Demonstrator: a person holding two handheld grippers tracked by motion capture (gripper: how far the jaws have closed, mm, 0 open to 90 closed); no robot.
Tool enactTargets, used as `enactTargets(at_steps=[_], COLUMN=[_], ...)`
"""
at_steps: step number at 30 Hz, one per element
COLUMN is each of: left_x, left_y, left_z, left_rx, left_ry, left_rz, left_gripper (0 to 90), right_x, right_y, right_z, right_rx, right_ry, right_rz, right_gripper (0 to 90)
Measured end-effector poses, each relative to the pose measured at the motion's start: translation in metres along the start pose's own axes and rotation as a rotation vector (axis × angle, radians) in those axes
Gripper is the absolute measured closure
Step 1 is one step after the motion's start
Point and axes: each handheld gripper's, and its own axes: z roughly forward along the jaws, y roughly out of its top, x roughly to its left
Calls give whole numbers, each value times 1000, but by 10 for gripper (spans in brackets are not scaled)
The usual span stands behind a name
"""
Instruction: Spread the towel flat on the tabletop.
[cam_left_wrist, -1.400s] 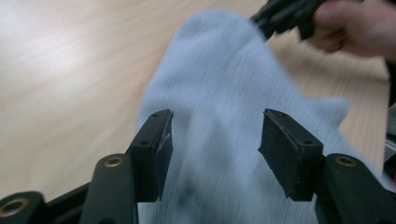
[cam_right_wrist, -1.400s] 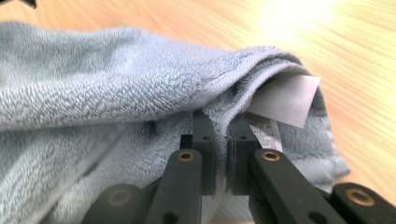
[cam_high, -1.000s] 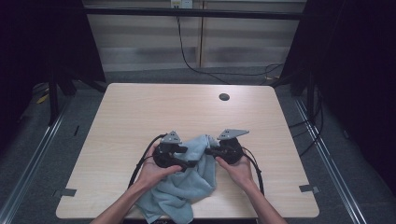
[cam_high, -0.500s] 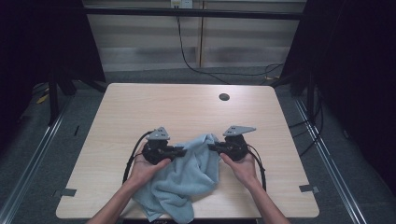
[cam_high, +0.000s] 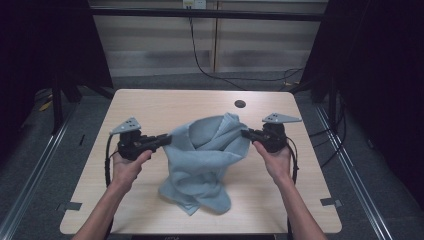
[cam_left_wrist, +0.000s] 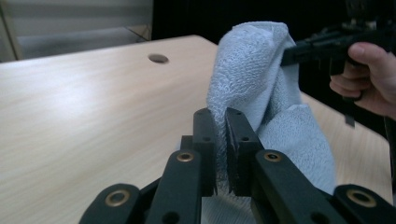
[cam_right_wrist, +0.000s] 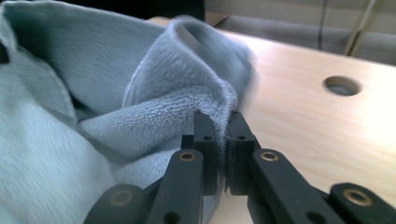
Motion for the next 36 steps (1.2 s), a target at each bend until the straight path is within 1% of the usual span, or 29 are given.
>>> enactTargets(at_steps=[3,4,5,7,8,9,11,12,13,15,16,18,19,20,21,22,23,24,25,26,27,28,29,30,31,32,33,35,36], left_x=[6,8,7,5,5,6,8,10,18,23,32,35,36,36,31,27,22,22,14,14,7,7,3,3,4,4,6,12,15], left_y=[3,4,10,18,18,28,32,37,46,51,62,68,76,84,100,107,113,113,115,115,105,105,83,83,53,53,39,13,-10], left_z=[-10,-15,-26,-34,-34,-39,-40,-41,-40,-37,-33,-31,-31,-33,-39,-43,-46,-46,-52,-52,-55,-55,-51,-51,-44,-44,-41,-35,-28], left_rx=[-27,-56,-99,-119,-119,-142,-142,-149,-157,-157,-168,-188,-198,-199,-230,-241,-256,-256,-263,-263,-250,-250,-212,-212,-152,-152,-117,-62,-20], left_ry=[-2,-25,-32,-15,-15,-1,16,28,51,66,93,97,106,131,142,153,164,164,158,158,165,165,161,161,142,142,134,106,82], left_rz=[-32,-54,-49,-23,-23,-26,-20,-19,-27,-30,-42,-47,-37,-14,20,46,71,71,103,103,117,117,126,126,98,98,97,64,18], left_gripper=[845,845,845,845,845,845,845,845,845,845,846,846,846,846,847,846,847,847,846,846,846,846,846,847,846,846,846,846,845], right_x=[-9,-12,-13,-11,-11,-7,-6,-7,-9,-12,-18,-21,-26,-26,-27,-26,-24,-22,-20,-18,-16,-13,-12,-12,-13,-14,-14,-17,-20], right_y=[10,14,18,29,29,42,48,61,67,74,89,96,112,112,128,135,142,146,148,147,143,136,127,127,100,83,83,50,20], right_z=[-9,-11,-15,-24,-24,-29,-30,-29,-27,-24,-17,-13,-8,-8,-9,-12,-15,-19,-23,-26,-27,-27,-27,-27,-24,-22,-22,-18,-16], right_rx=[-38,-50,-64,-123,-123,-157,-164,-167,-174,-171,-170,-169,-170,-170,-197,-223,-246,-271,-289,-296,-294,-276,-254,-254,-212,-192,-192,-141,-108], right_ry=[-20,-18,-18,8,8,9,12,3,8,7,-6,-14,-38,-38,-53,-52,-54,-50,-47,-49,-41,-42,-49,-49,-36,-31,-31,-23,-10], right_rz=[24,37,41,53,53,49,47,50,57,61,66,73,63,63,51,40,29,23,21,15,12,6,-2,-2,12,22,22,44,77], right_gripper=[863,862,863,863,863,864,864,866,866,866,867,867,867,867,867,868,868,869,870,870,870,870,870,870,871,871,871,872,873])
